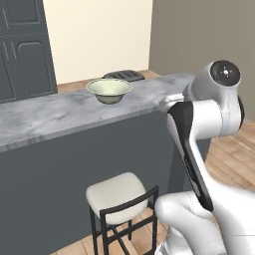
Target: There is a bowl on the dining counter. Grab a lemon wedge from the fridge and place it in the bowl. Then get the liquor bottle and glass cup from the cabinet and place them next to the bowl.
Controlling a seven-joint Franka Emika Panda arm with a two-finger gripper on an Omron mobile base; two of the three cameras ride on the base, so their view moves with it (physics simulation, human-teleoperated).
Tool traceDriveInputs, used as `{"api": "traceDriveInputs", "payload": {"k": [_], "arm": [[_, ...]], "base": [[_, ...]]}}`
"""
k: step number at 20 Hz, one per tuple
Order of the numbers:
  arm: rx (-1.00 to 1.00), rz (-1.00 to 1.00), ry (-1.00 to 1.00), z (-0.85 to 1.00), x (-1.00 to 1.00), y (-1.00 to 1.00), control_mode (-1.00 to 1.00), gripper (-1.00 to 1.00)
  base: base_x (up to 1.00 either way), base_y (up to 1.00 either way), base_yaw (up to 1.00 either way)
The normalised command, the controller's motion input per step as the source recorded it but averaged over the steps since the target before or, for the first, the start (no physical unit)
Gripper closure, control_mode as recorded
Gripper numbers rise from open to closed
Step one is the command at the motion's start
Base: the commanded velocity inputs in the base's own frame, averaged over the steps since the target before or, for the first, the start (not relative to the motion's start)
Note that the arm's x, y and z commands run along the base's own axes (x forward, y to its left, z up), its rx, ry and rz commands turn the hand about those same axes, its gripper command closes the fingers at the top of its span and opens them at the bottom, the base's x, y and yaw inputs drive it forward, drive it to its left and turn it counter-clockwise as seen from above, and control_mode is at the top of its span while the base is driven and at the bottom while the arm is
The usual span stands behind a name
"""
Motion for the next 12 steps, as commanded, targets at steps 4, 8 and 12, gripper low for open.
{"api": "traceDriveInputs", "payload": {"k": [4,8,12], "arm": [[0.01,0.0,-0.15,0.55,0.0,0.19,-1.0,1.0],[0.04,0.01,-0.11,0.64,0.08,0.1,-1.0,1.0],[0.07,0.05,-0.01,0.49,0.45,0.11,-1.0,1.0]], "base": [[0.0,0.0,0.0],[0.0,0.0,0.0],[0.0,0.0,0.0]]}}
